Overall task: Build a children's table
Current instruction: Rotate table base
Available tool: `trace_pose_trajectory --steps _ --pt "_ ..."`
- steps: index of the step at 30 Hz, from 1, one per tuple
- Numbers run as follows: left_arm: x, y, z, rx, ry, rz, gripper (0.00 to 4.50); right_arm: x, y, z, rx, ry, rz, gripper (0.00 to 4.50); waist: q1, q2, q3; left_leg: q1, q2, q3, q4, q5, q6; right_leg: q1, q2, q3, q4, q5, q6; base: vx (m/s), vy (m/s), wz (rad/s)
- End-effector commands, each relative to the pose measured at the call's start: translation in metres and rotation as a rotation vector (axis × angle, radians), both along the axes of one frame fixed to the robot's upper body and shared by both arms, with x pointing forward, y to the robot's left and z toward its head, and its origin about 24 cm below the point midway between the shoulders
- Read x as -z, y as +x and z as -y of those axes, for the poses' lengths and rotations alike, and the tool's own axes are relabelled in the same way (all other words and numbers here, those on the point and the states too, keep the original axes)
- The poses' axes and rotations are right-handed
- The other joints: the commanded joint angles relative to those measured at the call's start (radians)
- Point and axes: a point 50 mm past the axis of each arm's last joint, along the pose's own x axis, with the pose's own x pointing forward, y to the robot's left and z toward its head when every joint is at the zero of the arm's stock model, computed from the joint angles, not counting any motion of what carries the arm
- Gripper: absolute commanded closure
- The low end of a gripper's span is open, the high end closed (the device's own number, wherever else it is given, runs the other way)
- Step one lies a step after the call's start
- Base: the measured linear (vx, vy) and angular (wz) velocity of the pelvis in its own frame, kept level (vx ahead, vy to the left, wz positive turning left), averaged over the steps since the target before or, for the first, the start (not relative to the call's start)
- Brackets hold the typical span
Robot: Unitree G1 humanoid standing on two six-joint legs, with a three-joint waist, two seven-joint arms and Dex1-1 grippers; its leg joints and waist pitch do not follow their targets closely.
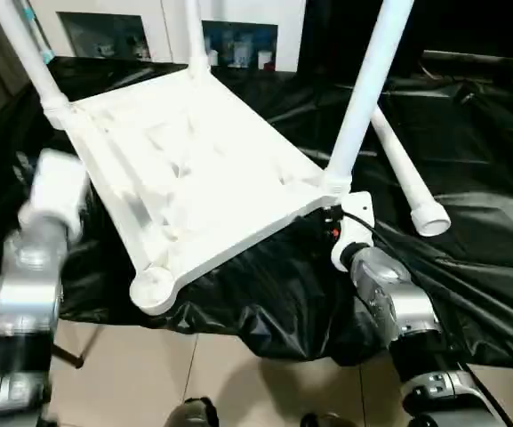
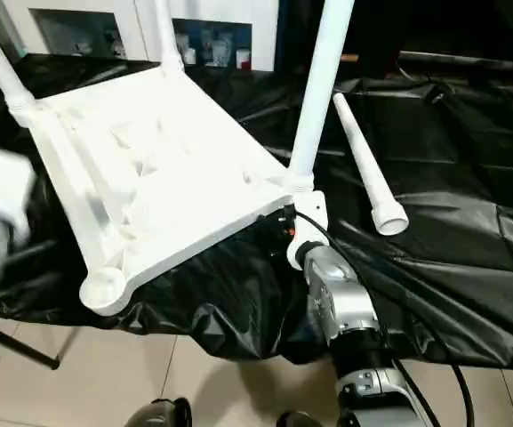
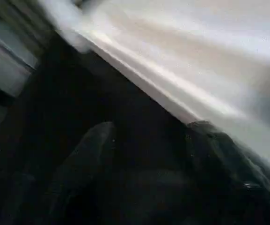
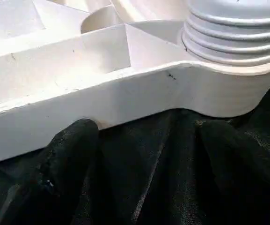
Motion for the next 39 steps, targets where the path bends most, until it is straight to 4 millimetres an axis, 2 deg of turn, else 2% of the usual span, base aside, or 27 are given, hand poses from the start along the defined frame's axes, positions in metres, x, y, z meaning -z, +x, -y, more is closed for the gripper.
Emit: trace_pose_trajectory --steps 1,2,6,9,10,11,12,13,14,15,16,19,20,21,23,24,26,30,31,32,33,34,35,36,37,38,39 --pt "0.005 -0.004 0.014 0.067 -0.079 -0.069 1.59 -0.001 0.002 -0.004 -0.019 -0.010 -0.003 0.56 0.002 0.015 -0.074 0.041 0.038 -0.023 -0.074 -0.250 -0.024 0.038 -0.049 0.043 -0.061 -0.095 -0.207 0.000 0.000 0.00" --pt "0.007 -0.007 0.019 0.100 -0.108 -0.096 1.36 -0.001 0.002 -0.002 -0.018 -0.010 -0.002 0.56 0.003 0.014 -0.074 0.040 0.037 -0.022 -0.072 -0.241 -0.019 0.038 -0.047 0.042 -0.061 -0.080 -0.211 0.000 0.000 0.00" --pt "0.006 -0.013 0.033 0.223 -0.195 -0.173 1.01 -0.002 0.003 0.003 -0.013 -0.009 -0.001 0.56 0.008 0.016 -0.074 0.044 0.036 -0.020 -0.072 -0.255 -0.017 0.037 -0.048 0.043 -0.064 -0.095 -0.212 0.000 0.000 0.00" --pt "0.004 -0.017 0.051 0.365 -0.258 -0.221 0.85 -0.003 0.003 0.007 -0.001 -0.016 0.001 0.56 0.012 0.017 -0.076 0.045 0.035 -0.020 -0.071 -0.246 -0.020 0.038 -0.046 0.043 -0.063 -0.093 -0.208 0.000 0.000 0.00" --pt "0.002 -0.019 0.066 0.465 -0.299 -0.233 0.69 -0.004 0.003 0.010 0.007 -0.019 0.005 0.56 0.015 0.023 -0.079 0.047 0.036 -0.021 -0.070 -0.240 -0.024 0.038 -0.046 0.042 -0.060 -0.086 -0.208 0.000 0.000 0.00" --pt "0.002 -0.019 0.066 0.465 -0.299 -0.233 0.69 -0.004 0.003 0.010 0.007 -0.019 0.005 0.56 0.017 0.019 -0.078 0.046 0.035 -0.019 -0.069 -0.233 -0.025 0.038 -0.044 0.043 -0.060 -0.070 -0.209 0.000 0.000 0.00" --pt "0.002 -0.019 0.074 0.509 -0.319 -0.236 0.59 -0.005 0.003 0.012 0.013 -0.022 0.009 0.56 0.019 0.023 -0.080 0.047 0.034 -0.019 -0.067 -0.229 -0.026 0.039 -0.044 0.043 -0.058 -0.060 -0.209 0.000 0.000 0.00" --pt "0.005 -0.017 0.084 0.556 -0.342 -0.245 0.51 -0.008 0.003 0.014 0.024 -0.026 0.017 0.56 0.018 0.021 -0.080 0.044 0.033 -0.019 -0.067 -0.224 -0.025 0.042 -0.043 0.043 -0.057 -0.045 -0.209 0.000 0.000 0.00" --pt "0.010 -0.014 0.100 0.615 -0.368 -0.261 0.37 -0.012 0.003 0.019 0.043 -0.035 0.029 0.56 0.018 0.029 -0.083 0.047 0.032 -0.018 -0.066 -0.222 -0.028 0.042 -0.042 0.043 -0.060 -0.043 -0.203 0.000 0.000 0.00" --pt "0.011 -0.013 0.104 0.629 -0.379 -0.263 0.37 -0.014 0.003 0.021 0.051 -0.037 0.033 0.56 0.017 0.024 -0.084 0.046 0.031 -0.017 -0.064 -0.220 -0.028 0.044 -0.041 0.043 -0.059 -0.037 -0.202 0.000 0.000 0.00" --pt "0.014 -0.010 0.111 0.644 -0.392 -0.264 0.32 -0.016 0.003 0.024 0.065 -0.041 0.038 0.56 0.016 0.024 -0.087 0.043 0.030 -0.018 -0.063 -0.208 -0.025 0.049 -0.043 0.043 -0.057 -0.031 -0.199 0.000 0.000 0.00" --pt "0.019 -0.005 0.125 0.685 -0.407 -0.256 0.08 -0.019 0.002 0.029 0.087 -0.049 0.047 0.56 0.016 0.022 -0.089 0.039 0.029 -0.020 -0.063 -0.212 -0.024 0.053 -0.046 0.043 -0.061 -0.061 -0.190 0.000 0.000 0.00" --pt "0.023 0.005 0.143 0.716 -0.396 -0.231 0.08 -0.027 0.000 0.037 0.113 -0.063 0.067 0.56 0.013 0.024 -0.087 0.043 0.026 -0.017 -0.061 -0.222 -0.023 0.049 -0.041 0.043 -0.070 -0.087 -0.179 0.000 0.000 0.00" --pt "0.024 0.008 0.148 0.720 -0.395 -0.224 0.08 -0.029 0.000 0.039 0.120 -0.067 0.072 0.56 0.016 0.021 -0.091 0.049 0.028 -0.016 -0.058 -0.233 -0.025 0.047 -0.044 0.046 -0.071 -0.096 -0.175 0.000 0.000 0.00" --pt "0.024 0.015 0.158 0.728 -0.386 -0.195 0.08 -0.035 -0.001 0.045 0.137 -0.071 0.086 0.56 0.014 0.019 -0.090 0.038 0.028 -0.020 -0.062 -0.223 -0.021 0.054 -0.044 0.044 -0.071 -0.110 -0.166 0.000 0.000 0.00" --pt "0.024 0.015 0.158 0.728 -0.386 -0.194 0.08 -0.035 -0.001 0.045 0.137 -0.071 0.087 0.56 0.015 0.019 -0.092 0.041 0.028 -0.020 -0.061 -0.224 -0.021 0.053 -0.044 0.044 -0.072 -0.118 -0.161 0.000 0.000 0.00" --pt "0.022 0.021 0.166 0.733 -0.370 -0.166 0.08 -0.042 0.000 0.051 0.165 -0.090 0.095 0.56 0.014 0.013 -0.095 0.037 0.027 -0.020 -0.057 -0.195 -0.013 0.056 -0.045 0.043 -0.069 -0.107 -0.164 0.000 0.000 0.00" --pt "0.012 0.020 0.167 0.770 -0.371 -0.143 0.08 -0.056 0.006 0.066 0.260 -0.255 0.037 0.56 0.008 0.012 -0.099 0.034 0.025 -0.020 -0.052 -0.140 -0.001 0.059 -0.042 0.040 -0.059 -0.051 -0.189 0.000 0.000 0.00" --pt "0.007 0.016 0.162 0.792 -0.367 -0.136 0.08 -0.063 0.011 0.069 0.218 -0.176 0.021 0.56 0.007 0.012 -0.098 0.034 0.024 -0.019 -0.050 -0.141 0.004 0.059 -0.043 0.040 -0.059 -0.049 -0.195 0.000 0.000 0.00" --pt "0.005 0.013 0.159 0.809 -0.364 -0.134 0.08 -0.067 0.014 0.072 0.224 -0.165 0.028 0.56 0.003 0.010 -0.099 0.029 0.026 -0.022 -0.049 -0.146 0.017 0.067 -0.050 0.039 -0.055 -0.048 -0.202 0.000 0.000 0.00" --pt "0.004 0.011 0.158 0.820 -0.362 -0.133 0.02 -0.070 0.016 0.075 0.232 -0.164 0.034 0.39 0.000 0.012 -0.098 0.025 0.026 -0.023 -0.049 -0.139 0.021 0.067 -0.050 0.038 -0.053 -0.047 -0.203 0.000 0.000 0.00" --pt "0.004 0.011 0.158 0.821 -0.362 -0.133 0.00 -0.070 0.016 0.075 0.233 -0.164 0.035 0.29 0.002 0.011 -0.094 0.032 0.027 -0.019 -0.048 -0.149 0.024 0.056 -0.045 0.039 -0.057 -0.065 -0.204 0.000 0.000 0.00" --pt "0.000 0.006 0.153 0.837 -0.363 -0.139 0.00 -0.075 0.022 0.082 0.262 -0.164 0.034 0.29 0.002 0.005 -0.093 0.033 0.028 -0.020 -0.047 -0.145 0.027 0.058 -0.048 0.039 -0.053 -0.070 -0.213 0.000 0.000 0.00" --pt "-0.004 0.000 0.147 0.859 -0.360 -0.145 0.00 -0.080 0.029 0.088 0.289 -0.169 0.030 0.22 0.002 0.000 -0.087 0.031 0.027 -0.018 -0.050 -0.146 0.031 0.055 -0.045 0.039 -0.059 -0.080 -0.212 0.000 0.000 0.00" --pt "-0.009 -0.005 0.141 0.872 -0.357 -0.154 0.00 -0.084 0.035 0.093 0.306 -0.162 0.019 0.09 0.000 0.001 -0.082 0.029 0.026 -0.018 -0.051 -0.148 0.031 0.053 -0.046 0.038 -0.058 -0.097 -0.219 0.000 0.000 0.00" --pt "-0.013 -0.011 0.133 0.883 -0.352 -0.167 0.00 -0.089 0.042 0.097 0.311 -0.153 -0.003 0.03 -0.003 0.002 -0.084 0.030 0.026 -0.021 -0.048 -0.156 0.023 0.054 -0.049 0.037 -0.051 -0.108 -0.230 0.000 0.000 0.00" --pt "-0.016 -0.015 0.128 0.884 -0.351 -0.176 0.00 -0.092 0.047 0.100 0.317 -0.155 -0.019 0.03 -0.002 0.006 -0.074 0.029 0.026 -0.020 -0.051 -0.165 0.022 0.049 -0.044 0.036 -0.057 -0.126 -0.225 0.000 0.000 0.00"
